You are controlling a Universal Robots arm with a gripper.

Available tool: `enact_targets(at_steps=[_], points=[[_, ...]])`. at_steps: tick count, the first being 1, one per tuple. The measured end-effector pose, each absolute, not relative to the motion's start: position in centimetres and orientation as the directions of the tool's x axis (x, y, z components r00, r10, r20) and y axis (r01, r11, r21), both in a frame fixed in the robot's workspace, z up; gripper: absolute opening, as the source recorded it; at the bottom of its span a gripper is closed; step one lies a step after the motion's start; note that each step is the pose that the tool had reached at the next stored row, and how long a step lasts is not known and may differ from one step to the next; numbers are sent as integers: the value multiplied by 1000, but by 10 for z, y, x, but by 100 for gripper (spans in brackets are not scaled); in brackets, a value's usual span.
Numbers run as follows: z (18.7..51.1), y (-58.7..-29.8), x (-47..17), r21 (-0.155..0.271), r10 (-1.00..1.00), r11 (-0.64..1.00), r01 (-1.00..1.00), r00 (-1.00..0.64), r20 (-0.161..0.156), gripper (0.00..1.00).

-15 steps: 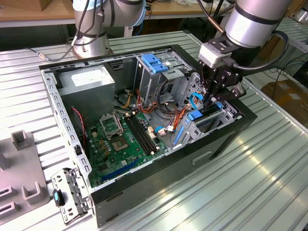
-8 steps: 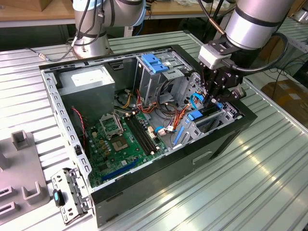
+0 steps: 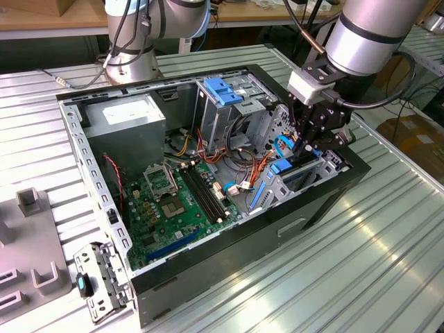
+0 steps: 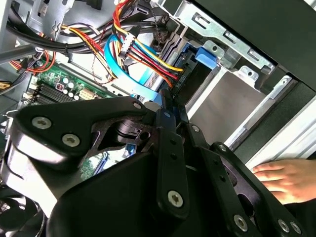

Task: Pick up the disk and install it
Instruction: 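Insert the second disk wire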

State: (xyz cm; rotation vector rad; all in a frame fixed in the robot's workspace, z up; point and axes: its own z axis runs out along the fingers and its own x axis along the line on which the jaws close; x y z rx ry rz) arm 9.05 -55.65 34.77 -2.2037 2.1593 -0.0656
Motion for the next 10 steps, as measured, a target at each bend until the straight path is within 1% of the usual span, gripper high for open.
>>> enact_targets(at_steps=[10], points=[[347, -557, 93, -70, -1000, -20, -997, 21, -10, 16]])
